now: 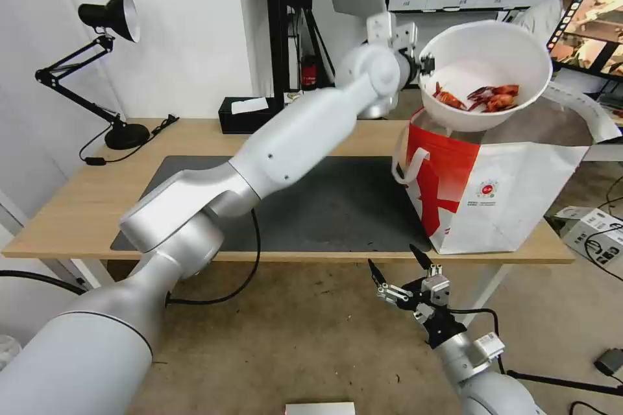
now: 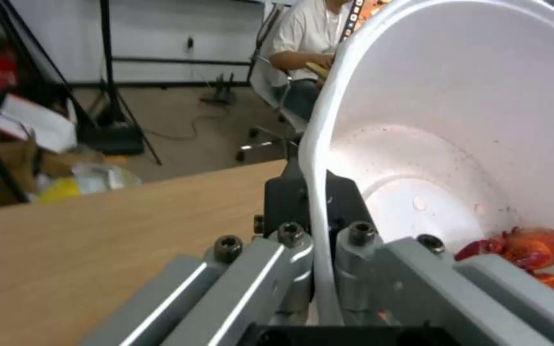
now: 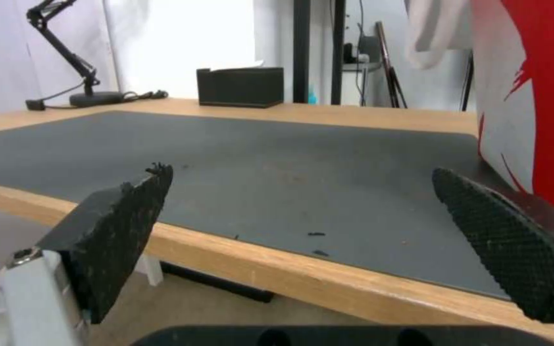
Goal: Pick up the trash from the table and place it into the takeout bag.
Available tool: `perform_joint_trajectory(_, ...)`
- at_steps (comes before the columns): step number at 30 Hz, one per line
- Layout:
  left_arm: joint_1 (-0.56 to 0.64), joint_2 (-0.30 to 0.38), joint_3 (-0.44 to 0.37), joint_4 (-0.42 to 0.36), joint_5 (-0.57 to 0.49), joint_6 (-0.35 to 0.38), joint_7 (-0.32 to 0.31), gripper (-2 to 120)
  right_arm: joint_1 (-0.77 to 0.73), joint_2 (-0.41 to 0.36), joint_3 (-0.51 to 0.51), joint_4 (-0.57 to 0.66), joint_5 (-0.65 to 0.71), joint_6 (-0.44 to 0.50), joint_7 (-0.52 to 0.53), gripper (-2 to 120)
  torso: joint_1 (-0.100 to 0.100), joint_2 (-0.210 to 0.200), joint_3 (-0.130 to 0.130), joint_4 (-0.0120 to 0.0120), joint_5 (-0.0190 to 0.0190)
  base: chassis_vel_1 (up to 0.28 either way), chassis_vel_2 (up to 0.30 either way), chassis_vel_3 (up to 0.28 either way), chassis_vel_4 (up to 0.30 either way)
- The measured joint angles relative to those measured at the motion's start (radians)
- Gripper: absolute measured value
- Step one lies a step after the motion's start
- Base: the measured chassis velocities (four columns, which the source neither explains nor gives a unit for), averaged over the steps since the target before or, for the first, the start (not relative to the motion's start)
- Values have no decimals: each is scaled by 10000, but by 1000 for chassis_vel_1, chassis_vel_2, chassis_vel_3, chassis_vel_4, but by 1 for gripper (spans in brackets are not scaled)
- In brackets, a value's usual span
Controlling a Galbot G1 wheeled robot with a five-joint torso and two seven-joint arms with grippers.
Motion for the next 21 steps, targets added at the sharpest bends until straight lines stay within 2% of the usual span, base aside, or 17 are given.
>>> perform_joint_trajectory(11,22,586,747,-650,885,-174,631,0,0,0,0,0,0,0,0,100,0,0,0,2,0,0,0,0,0)
perform_joint_trajectory(21,14,566,842,-619,716,-366,1265,0,0,0,0,0,0,0,0,100,0,-1,0,1,0,0,0,0,0)
